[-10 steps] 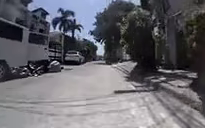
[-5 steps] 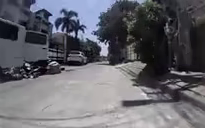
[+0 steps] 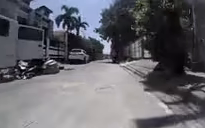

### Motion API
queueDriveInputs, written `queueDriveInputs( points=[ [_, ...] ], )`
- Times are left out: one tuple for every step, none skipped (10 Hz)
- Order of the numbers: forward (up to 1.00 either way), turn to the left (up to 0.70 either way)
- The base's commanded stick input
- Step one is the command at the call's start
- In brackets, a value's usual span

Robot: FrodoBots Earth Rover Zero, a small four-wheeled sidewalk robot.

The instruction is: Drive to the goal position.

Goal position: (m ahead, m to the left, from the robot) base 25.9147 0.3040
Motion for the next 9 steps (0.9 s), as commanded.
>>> queueDriveInputs(
  points=[
    [1.0,-0.33],
    [1.0,-0.07],
    [1.0,0.0],
    [1.0,0.0],
    [1.0,0.0],
    [1.0,0.0],
    [1.0,0.0],
    [1.0,0.0],
    [1.0,0.0]
  ],
)
